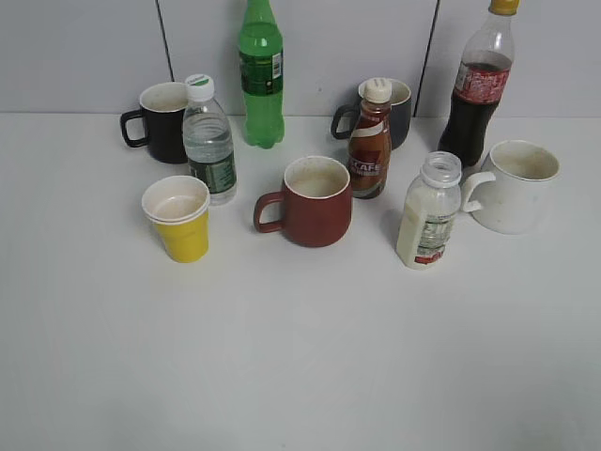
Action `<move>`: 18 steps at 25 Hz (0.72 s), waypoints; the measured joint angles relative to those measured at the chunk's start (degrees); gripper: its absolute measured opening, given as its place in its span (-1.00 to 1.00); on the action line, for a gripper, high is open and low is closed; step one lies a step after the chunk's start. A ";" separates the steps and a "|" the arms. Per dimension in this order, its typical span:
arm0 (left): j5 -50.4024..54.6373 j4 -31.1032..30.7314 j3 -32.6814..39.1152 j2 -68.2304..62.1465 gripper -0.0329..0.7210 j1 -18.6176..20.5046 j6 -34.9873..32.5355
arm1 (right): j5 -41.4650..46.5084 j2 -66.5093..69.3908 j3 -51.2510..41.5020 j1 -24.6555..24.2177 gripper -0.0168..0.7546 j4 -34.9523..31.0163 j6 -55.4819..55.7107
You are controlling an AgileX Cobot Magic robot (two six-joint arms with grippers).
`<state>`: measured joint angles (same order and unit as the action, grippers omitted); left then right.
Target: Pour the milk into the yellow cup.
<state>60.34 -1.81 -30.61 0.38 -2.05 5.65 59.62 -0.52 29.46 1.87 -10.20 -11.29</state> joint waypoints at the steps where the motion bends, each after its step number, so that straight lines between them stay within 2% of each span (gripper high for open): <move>1: 0.00 0.00 0.00 0.00 0.26 0.00 0.00 | 0.00 0.00 0.00 0.00 0.57 -0.04 0.00; 9: 0.00 0.00 0.00 0.00 0.25 0.00 -0.06 | 0.00 0.00 0.00 0.00 0.57 -0.01 0.64; 18: 0.00 0.00 0.00 0.00 0.20 0.00 -0.06 | 0.00 0.00 0.00 0.00 0.57 7.24 10.20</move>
<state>60.34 -1.81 -30.61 0.38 -2.05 5.58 59.62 -0.52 29.46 1.87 -2.96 -1.09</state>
